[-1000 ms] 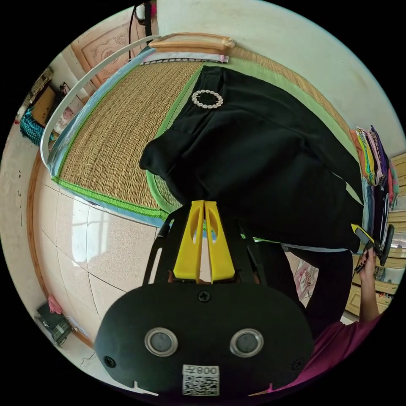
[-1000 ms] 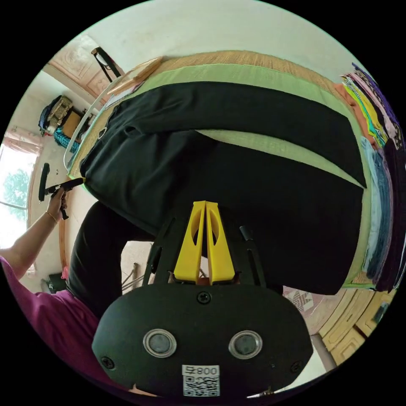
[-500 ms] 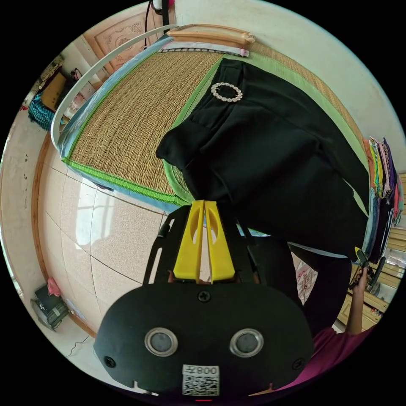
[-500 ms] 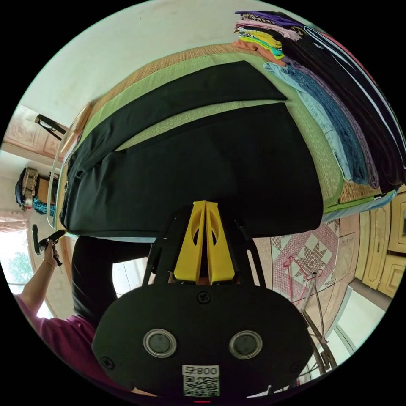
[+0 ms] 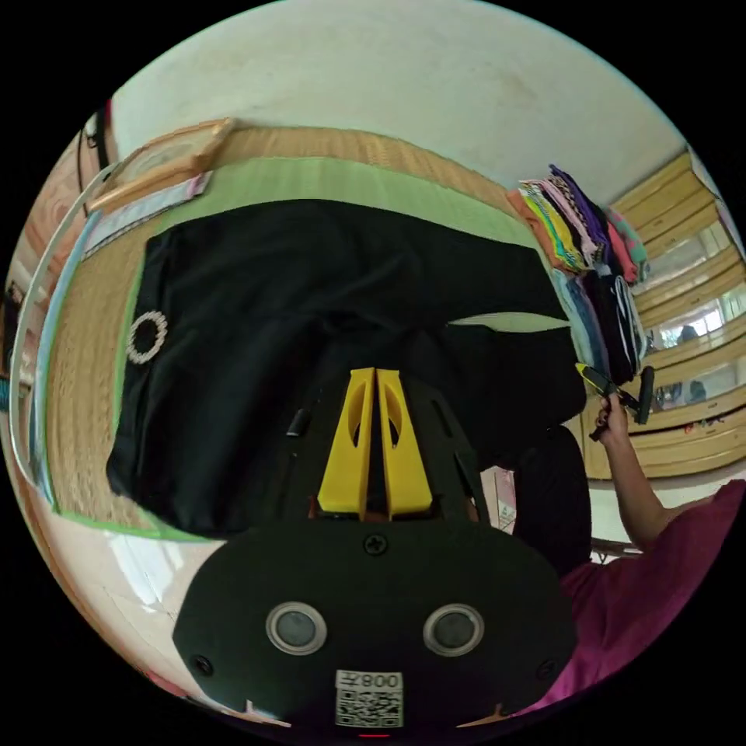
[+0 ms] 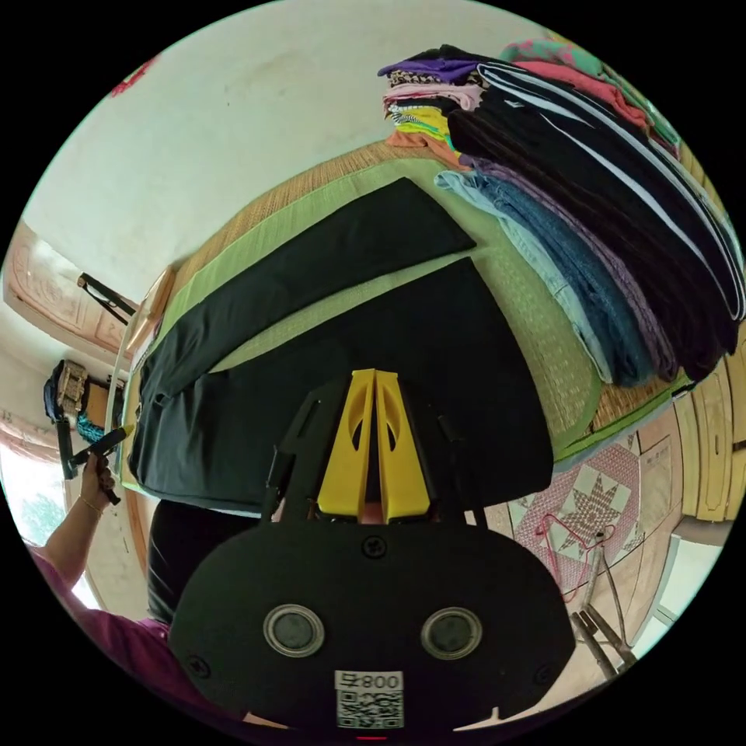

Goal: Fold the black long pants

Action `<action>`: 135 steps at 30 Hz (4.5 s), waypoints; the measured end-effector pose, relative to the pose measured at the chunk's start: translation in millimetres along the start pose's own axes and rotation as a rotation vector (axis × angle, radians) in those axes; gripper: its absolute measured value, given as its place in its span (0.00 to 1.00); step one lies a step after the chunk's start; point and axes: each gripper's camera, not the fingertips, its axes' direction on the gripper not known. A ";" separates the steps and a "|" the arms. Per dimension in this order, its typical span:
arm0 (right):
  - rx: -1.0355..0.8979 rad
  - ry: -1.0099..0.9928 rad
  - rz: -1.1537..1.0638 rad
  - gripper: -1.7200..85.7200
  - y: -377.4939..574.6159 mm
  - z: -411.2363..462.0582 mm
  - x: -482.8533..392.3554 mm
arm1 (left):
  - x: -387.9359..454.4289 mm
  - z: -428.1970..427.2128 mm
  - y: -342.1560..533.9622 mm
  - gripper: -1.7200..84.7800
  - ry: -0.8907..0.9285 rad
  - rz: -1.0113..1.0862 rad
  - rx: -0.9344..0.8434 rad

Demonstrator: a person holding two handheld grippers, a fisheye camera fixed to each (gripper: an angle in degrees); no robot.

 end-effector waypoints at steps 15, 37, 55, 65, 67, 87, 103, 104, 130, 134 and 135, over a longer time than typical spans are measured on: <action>0.083 0.192 -0.031 0.08 -56.0 72.5 111.3 | 374.8 220.7 -336.5 0.09 0.126 0.451 -0.087; 0.081 0.117 -0.012 0.01 -23.8 111.7 192.6 | 660.4 334.4 -448.3 0.05 -0.083 0.660 -0.120; -0.123 0.222 -0.058 0.09 94.5 81.1 200.8 | 797.3 350.2 -307.7 0.08 0.147 0.923 -0.319; -0.157 0.249 -0.129 0.03 70.4 64.9 189.7 | 840.5 341.6 -309.4 0.02 0.138 0.902 -0.281; -0.139 0.213 -0.099 0.03 65.2 52.6 196.7 | 845.7 341.8 -310.6 0.03 0.144 0.901 -0.275; -0.153 0.163 -0.031 0.02 9.4 17.4 190.8 | 797.1 347.8 -265.9 0.04 0.109 0.921 -0.324; -0.083 -0.057 -0.338 0.02 -81.2 -6.9 15.6 | 472.6 214.1 -163.8 0.02 -0.029 0.430 -0.260; -0.093 -0.075 -0.365 0.02 -85.4 -4.1 2.9 | 433.5 203.0 -146.4 0.02 -0.072 0.361 -0.272; -0.383 -0.167 -0.885 0.02 -234.4 46.2 -394.6 | -119.3 22.5 163.1 0.02 -0.305 -0.312 -0.081; -0.415 -0.170 -0.868 0.02 -255.0 32.2 -410.8 | -175.8 6.8 200.4 0.02 -0.243 -0.364 -0.037; -0.431 -0.162 -0.868 0.02 -262.5 27.2 -417.1 | -191.3 3.3 207.0 0.02 -0.216 -0.384 -0.028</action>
